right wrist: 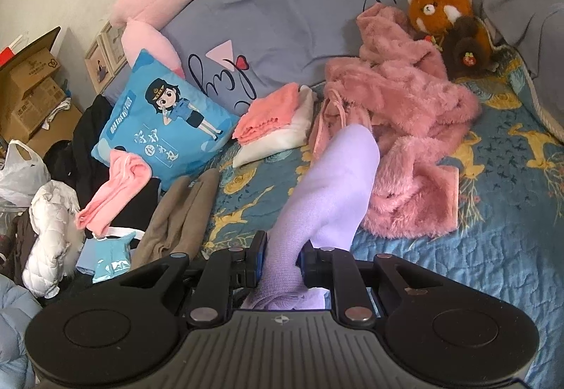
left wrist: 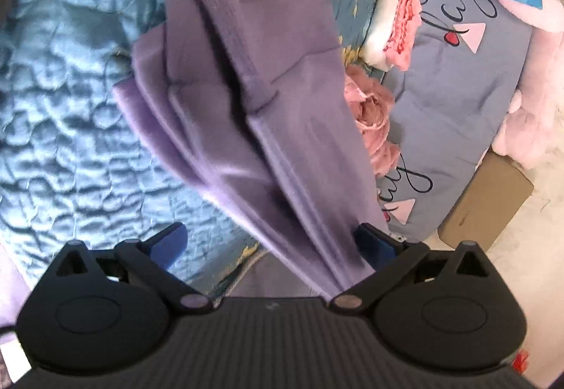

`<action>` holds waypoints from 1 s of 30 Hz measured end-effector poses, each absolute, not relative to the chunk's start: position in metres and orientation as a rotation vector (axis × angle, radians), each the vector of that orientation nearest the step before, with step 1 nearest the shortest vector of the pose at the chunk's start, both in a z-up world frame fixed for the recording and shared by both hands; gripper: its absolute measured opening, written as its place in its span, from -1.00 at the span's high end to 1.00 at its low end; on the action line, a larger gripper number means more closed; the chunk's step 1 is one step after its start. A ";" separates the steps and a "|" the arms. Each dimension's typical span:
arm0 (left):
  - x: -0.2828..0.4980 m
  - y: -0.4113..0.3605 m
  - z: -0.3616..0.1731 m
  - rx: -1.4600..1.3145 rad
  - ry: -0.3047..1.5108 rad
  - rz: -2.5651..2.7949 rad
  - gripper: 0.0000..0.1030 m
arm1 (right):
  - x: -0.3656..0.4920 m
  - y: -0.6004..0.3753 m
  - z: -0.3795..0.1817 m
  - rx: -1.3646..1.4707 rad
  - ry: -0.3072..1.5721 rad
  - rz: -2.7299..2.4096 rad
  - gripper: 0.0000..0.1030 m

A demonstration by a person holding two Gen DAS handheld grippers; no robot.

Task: Fold clothes
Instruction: 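Lift the folded lavender sweatshirt off the quilt with both grippers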

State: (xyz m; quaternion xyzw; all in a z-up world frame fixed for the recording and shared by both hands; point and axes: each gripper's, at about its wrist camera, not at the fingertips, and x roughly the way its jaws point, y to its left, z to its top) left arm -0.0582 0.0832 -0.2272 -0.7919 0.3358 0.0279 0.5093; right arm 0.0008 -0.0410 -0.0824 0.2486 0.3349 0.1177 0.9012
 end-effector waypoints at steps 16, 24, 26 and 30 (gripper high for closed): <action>-0.045 0.122 -0.281 -1.761 0.773 0.203 -0.58 | -0.012 -0.056 -0.087 0.606 0.668 0.240 0.66; -0.027 0.131 -0.257 -1.599 0.795 0.082 0.30 | -0.023 -0.081 -0.097 0.635 0.663 0.193 0.67; -0.022 0.134 -0.242 -1.513 0.804 0.061 0.32 | -0.026 -0.087 -0.099 0.647 0.661 0.185 0.67; -0.004 0.136 -0.209 -1.326 0.845 0.043 0.34 | -0.033 -0.093 -0.104 0.650 0.665 0.175 0.67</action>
